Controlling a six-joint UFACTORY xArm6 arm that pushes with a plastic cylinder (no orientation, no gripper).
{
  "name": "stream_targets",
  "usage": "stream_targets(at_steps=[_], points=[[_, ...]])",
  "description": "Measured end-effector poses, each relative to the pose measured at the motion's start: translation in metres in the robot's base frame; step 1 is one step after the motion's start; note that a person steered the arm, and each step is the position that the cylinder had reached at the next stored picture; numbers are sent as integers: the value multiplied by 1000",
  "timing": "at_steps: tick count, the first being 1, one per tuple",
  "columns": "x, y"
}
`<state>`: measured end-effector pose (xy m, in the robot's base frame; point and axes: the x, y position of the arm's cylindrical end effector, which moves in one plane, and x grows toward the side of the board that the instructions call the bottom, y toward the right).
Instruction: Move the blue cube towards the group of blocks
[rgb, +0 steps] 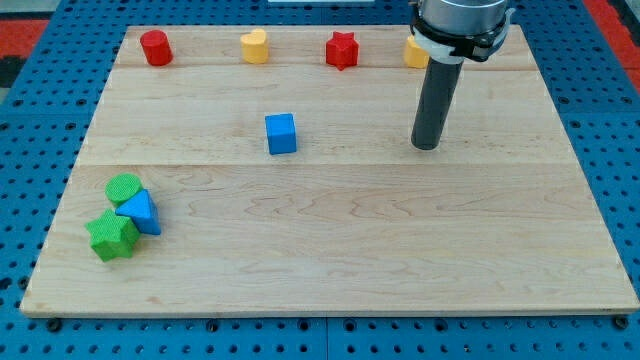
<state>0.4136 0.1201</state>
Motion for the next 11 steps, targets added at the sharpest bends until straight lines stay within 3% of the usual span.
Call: stream_targets(at_steps=[2, 3, 5, 7, 8, 9, 10, 11], points=[[-14, -65], [-38, -63], [-49, -165], [40, -190], [60, -186], [55, -114], [92, -116], [93, -210]])
